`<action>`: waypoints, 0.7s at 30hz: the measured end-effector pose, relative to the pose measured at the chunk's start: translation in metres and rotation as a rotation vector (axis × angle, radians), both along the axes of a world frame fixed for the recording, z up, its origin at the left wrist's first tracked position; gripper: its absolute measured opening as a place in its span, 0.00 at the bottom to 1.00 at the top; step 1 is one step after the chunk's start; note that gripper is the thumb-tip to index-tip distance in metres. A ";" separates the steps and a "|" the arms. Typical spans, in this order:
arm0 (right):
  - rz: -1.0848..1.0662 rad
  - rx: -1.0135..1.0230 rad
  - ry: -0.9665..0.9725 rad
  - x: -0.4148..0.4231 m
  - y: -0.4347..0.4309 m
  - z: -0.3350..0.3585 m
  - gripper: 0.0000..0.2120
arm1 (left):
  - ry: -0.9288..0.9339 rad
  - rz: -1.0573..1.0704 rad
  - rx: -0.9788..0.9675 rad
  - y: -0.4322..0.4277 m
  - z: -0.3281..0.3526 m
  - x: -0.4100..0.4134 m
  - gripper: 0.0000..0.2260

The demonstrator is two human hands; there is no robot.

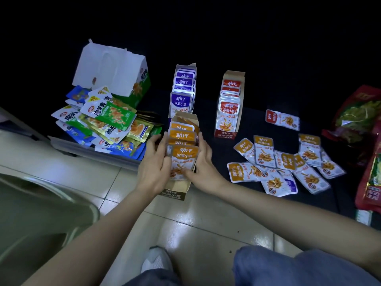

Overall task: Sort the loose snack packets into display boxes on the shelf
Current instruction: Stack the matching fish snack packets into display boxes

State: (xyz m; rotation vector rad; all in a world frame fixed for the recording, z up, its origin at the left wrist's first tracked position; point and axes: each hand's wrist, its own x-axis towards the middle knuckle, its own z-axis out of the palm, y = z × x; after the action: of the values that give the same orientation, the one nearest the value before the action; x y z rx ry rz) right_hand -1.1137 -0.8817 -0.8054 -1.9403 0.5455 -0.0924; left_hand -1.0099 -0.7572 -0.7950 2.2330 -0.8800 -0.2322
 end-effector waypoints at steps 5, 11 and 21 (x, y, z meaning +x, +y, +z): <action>-0.035 0.050 -0.014 0.000 -0.010 0.005 0.49 | -0.023 0.014 0.011 0.005 0.005 -0.002 0.32; -0.051 0.093 -0.021 -0.002 -0.022 0.011 0.42 | -0.194 0.066 -0.116 0.000 0.024 -0.002 0.22; -0.076 0.237 -0.071 -0.016 -0.055 0.031 0.24 | -0.342 -0.254 -0.259 -0.056 0.075 -0.019 0.15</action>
State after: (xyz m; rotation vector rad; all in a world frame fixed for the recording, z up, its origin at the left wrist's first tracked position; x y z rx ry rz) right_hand -1.1293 -0.9371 -0.7740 -1.6805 0.5568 -0.1382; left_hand -1.0285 -0.8128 -0.7205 1.9463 -1.3000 0.1479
